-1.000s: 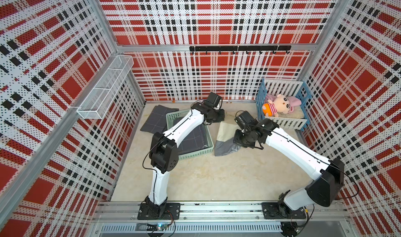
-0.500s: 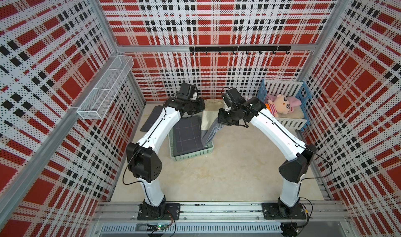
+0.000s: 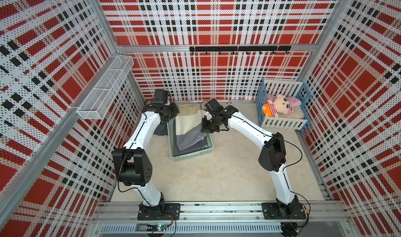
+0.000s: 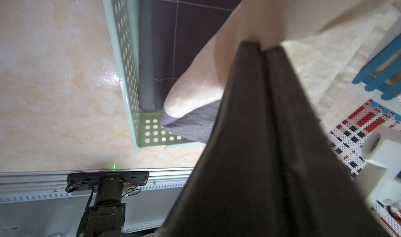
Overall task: Put the folded pillowcase in the basket
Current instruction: Place the pillowcase in the basket.
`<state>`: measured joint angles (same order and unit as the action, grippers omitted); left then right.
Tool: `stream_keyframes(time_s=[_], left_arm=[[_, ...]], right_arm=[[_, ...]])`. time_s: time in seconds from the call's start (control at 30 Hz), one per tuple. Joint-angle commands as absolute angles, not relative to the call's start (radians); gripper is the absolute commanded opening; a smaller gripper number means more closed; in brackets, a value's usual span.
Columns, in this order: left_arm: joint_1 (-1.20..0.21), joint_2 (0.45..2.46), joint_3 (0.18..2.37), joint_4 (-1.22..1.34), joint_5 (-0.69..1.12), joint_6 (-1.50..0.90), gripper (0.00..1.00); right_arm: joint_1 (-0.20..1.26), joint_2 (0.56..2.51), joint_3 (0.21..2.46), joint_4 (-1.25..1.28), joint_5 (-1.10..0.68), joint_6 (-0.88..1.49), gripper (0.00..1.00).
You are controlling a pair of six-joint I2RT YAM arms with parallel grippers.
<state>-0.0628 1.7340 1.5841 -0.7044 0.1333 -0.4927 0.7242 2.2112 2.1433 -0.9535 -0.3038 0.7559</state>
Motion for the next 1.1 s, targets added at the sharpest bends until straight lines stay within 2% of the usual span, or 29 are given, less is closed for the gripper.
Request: stream_keyframes(time_s=[0.0,0.43,0.77,0.83,0.87,0.9,1.0,1.03,1.07], left_arm=[[-0.054,1.809,1.565,-0.647,0.101,-0.460,0.00],[-0.029,1.830,1.557,-0.663,-0.049,-0.495,0.00],[-0.018,1.888,1.537,-0.684,-0.028,-0.502,0.00],[-0.019,1.912,1.542,-0.685,-0.026,-0.493,0.00],[-0.018,1.919,1.547,-0.687,-0.023,-0.492,0.06],[-0.020,1.920,1.553,-0.689,-0.020,-0.488,0.11],[-0.026,1.900,1.591,-0.701,-0.041,-0.489,0.32],[-0.030,1.888,1.608,-0.715,-0.059,-0.488,0.43],[-0.031,1.877,1.625,-0.728,-0.068,-0.482,0.47]], right_arm=[[0.721,2.219,2.136,-0.896,-0.314,0.725,0.00],[0.718,2.205,1.968,-0.862,-0.293,0.712,0.00],[0.718,2.256,2.001,-0.894,-0.286,0.694,0.00],[0.719,2.257,2.015,-0.912,-0.285,0.689,0.27],[0.720,2.251,2.018,-0.918,-0.278,0.689,0.42],[0.721,2.240,2.023,-0.929,-0.263,0.684,0.52],[0.724,2.195,2.046,-0.983,-0.195,0.675,0.65],[0.725,2.180,2.057,-1.013,-0.172,0.670,0.67],[0.724,2.165,2.063,-1.038,-0.144,0.670,0.69]])
